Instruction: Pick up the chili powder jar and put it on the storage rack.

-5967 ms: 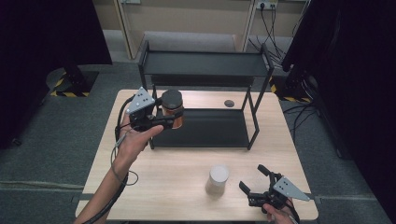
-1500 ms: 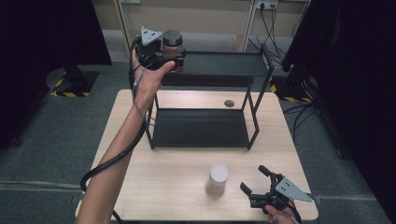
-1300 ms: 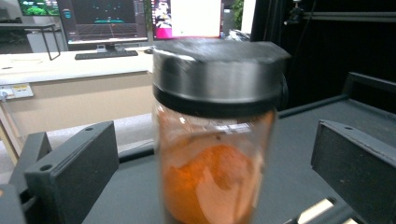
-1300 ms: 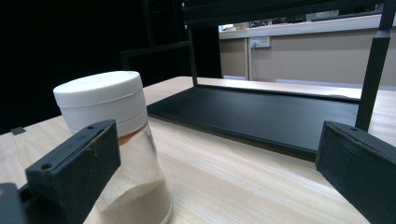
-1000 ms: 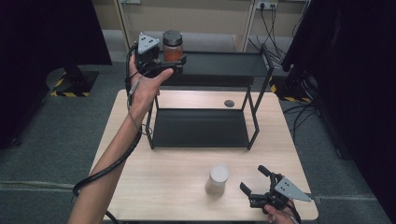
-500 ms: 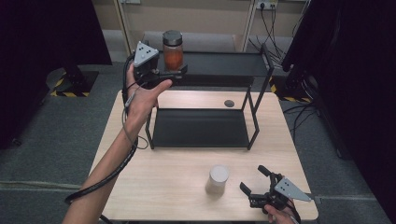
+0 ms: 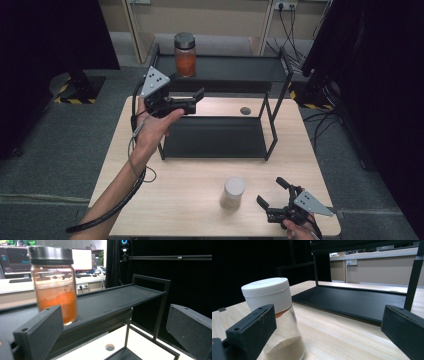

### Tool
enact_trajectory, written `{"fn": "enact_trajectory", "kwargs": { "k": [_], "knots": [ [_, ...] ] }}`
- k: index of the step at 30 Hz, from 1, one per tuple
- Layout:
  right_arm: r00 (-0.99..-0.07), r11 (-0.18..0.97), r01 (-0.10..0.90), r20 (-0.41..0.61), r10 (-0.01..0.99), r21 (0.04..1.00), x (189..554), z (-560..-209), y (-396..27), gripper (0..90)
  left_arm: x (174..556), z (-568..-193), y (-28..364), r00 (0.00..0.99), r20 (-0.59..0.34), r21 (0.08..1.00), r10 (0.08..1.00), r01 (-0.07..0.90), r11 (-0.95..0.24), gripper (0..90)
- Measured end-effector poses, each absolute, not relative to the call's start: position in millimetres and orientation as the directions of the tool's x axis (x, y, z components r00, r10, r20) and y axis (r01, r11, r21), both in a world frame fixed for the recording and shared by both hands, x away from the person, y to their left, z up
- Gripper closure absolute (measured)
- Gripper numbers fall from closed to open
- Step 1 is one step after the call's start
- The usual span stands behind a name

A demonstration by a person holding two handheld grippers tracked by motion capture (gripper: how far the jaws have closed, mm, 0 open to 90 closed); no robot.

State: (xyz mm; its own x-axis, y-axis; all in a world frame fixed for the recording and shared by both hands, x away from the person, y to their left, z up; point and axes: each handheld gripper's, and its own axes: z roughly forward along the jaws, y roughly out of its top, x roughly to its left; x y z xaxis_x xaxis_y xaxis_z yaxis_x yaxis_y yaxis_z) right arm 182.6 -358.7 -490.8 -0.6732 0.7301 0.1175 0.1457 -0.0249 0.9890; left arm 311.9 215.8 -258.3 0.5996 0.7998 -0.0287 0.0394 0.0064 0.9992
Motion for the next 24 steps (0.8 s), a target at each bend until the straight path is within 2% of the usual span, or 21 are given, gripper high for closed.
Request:
{"fn": "enact_trajectory", "kwargs": {
  "k": [24],
  "knots": [
    [-0.675,-0.021,0.146,0.115,0.729,0.989,182.9,-490.7,-357.0,0.3,281.8,-305.9,231.9,0.666,-0.049,0.997,0.745,0.073,0.0,0.2]
  ]
}}
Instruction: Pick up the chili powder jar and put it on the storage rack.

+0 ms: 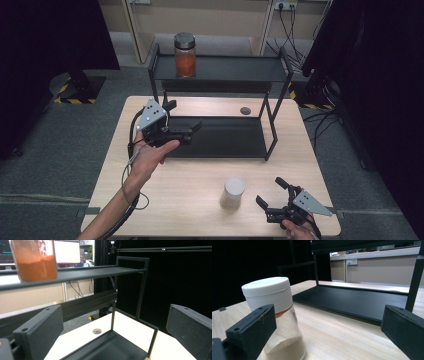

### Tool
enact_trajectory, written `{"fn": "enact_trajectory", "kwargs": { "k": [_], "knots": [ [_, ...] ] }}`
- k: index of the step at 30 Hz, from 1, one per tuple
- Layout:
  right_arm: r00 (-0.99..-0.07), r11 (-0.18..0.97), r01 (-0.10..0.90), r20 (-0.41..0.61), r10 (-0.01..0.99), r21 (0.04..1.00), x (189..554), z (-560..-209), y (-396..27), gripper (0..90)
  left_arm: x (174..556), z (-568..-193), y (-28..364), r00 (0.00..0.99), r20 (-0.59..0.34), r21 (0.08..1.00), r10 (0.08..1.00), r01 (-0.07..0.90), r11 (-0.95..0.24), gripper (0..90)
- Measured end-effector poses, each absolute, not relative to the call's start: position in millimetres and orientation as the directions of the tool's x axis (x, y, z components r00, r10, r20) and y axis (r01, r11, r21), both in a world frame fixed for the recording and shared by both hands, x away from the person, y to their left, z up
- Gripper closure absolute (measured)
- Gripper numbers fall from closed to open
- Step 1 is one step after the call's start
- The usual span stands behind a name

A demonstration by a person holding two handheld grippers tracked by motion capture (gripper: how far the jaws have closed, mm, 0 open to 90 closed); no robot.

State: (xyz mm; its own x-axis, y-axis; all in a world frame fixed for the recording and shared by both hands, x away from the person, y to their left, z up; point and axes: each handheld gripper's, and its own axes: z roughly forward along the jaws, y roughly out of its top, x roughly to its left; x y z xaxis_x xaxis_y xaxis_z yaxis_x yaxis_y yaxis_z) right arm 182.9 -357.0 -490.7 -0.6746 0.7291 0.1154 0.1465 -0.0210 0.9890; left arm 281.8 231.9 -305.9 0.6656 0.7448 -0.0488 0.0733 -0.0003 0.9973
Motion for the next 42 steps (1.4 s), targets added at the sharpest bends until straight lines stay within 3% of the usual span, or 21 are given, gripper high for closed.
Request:
{"fn": "enact_trajectory", "kwargs": {
  "k": [42],
  "knots": [
    [-0.674,-0.022,0.139,0.111,0.73,0.99,182.0,-490.0,-357.1,0.3,246.2,-378.8,238.6,0.722,-0.089,0.995,0.686,0.101,0.023,0.2]
  ]
}}
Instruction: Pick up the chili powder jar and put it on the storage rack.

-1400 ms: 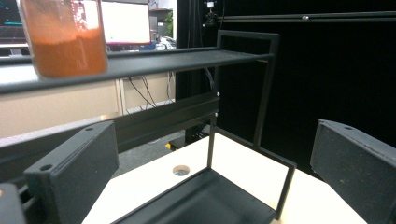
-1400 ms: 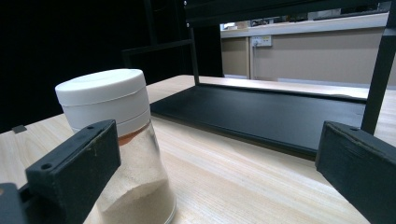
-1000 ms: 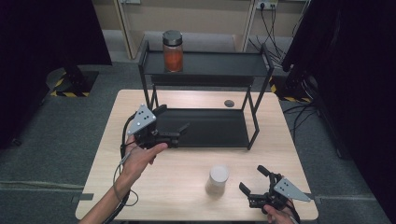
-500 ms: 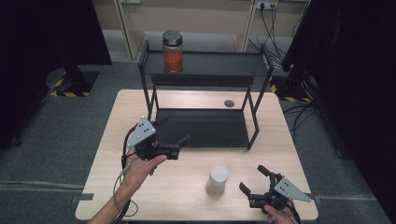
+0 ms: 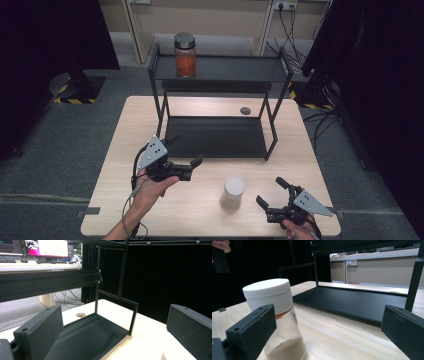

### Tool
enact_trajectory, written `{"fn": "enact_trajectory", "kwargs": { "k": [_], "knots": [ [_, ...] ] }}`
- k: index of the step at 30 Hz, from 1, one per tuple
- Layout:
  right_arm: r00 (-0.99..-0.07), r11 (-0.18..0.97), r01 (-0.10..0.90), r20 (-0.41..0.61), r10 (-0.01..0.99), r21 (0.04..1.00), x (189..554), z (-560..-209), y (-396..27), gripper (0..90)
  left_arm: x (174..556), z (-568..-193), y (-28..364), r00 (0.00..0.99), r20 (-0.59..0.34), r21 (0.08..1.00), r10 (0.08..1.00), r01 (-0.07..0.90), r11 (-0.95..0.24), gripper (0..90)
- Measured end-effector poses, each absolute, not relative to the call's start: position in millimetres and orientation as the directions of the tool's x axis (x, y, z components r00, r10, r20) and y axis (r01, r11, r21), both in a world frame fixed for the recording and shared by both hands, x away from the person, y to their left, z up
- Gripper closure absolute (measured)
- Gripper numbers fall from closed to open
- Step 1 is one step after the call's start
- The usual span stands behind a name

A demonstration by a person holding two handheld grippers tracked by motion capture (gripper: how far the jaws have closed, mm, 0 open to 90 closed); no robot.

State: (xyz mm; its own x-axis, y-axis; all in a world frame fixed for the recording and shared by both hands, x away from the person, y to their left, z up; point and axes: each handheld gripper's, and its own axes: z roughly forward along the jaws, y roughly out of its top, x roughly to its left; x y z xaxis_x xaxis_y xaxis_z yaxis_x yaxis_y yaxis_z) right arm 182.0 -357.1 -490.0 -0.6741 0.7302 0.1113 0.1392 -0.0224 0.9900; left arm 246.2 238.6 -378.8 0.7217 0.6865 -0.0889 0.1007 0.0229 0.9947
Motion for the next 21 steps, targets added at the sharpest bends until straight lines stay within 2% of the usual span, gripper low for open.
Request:
{"fn": "enact_trajectory", "kwargs": {
  "k": [21],
  "knots": [
    [-0.675,-0.023,0.138,0.111,0.729,0.99,181.9,-489.9,-356.4,0.3,223.4,-425.0,243.4,0.726,-0.106,0.993,0.68,0.117,0.03,0.2]
  ]
}}
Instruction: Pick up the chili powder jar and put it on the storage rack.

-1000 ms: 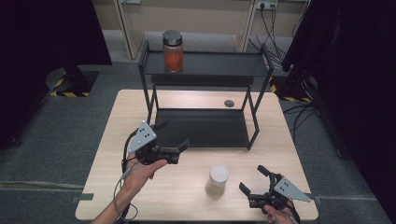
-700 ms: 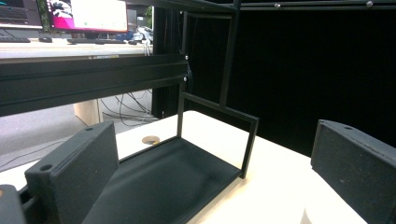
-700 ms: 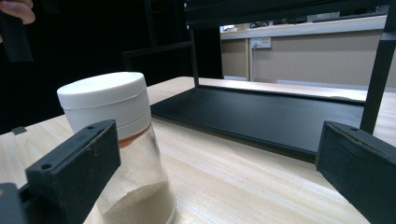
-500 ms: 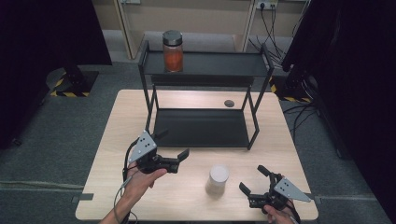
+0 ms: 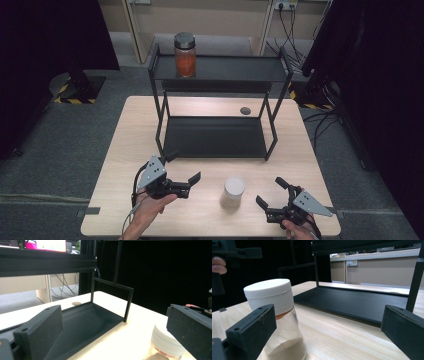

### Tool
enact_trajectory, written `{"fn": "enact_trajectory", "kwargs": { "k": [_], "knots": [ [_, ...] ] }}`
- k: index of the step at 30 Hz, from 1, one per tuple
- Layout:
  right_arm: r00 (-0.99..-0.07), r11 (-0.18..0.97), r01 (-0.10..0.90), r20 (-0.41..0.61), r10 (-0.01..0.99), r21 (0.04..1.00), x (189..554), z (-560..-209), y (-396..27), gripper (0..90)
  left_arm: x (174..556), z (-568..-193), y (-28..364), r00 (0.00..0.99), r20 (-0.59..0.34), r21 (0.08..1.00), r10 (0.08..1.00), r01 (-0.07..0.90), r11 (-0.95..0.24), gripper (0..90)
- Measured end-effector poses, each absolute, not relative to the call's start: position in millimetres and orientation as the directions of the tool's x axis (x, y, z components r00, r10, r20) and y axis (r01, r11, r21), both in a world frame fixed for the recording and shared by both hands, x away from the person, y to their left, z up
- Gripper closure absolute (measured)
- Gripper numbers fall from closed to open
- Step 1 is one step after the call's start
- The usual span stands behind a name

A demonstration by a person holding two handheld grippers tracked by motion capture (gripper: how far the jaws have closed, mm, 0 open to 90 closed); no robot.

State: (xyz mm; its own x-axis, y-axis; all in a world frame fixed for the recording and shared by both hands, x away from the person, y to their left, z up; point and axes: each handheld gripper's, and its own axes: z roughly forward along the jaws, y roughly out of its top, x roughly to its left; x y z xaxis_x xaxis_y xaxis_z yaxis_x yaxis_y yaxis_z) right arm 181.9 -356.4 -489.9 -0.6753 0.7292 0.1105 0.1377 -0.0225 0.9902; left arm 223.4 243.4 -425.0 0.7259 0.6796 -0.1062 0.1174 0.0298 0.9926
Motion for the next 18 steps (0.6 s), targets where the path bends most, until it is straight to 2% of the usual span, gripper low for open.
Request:
{"fn": "enact_trajectory", "kwargs": {
  "k": [18],
  "knots": [
    [-0.676,-0.028,0.139,0.115,0.728,0.99,182.5,-490.7,-356.2,0.3,206.2,-456.2,241.5,0.74,-0.081,0.995,0.668,0.101,0.009,0.2]
  ]
}}
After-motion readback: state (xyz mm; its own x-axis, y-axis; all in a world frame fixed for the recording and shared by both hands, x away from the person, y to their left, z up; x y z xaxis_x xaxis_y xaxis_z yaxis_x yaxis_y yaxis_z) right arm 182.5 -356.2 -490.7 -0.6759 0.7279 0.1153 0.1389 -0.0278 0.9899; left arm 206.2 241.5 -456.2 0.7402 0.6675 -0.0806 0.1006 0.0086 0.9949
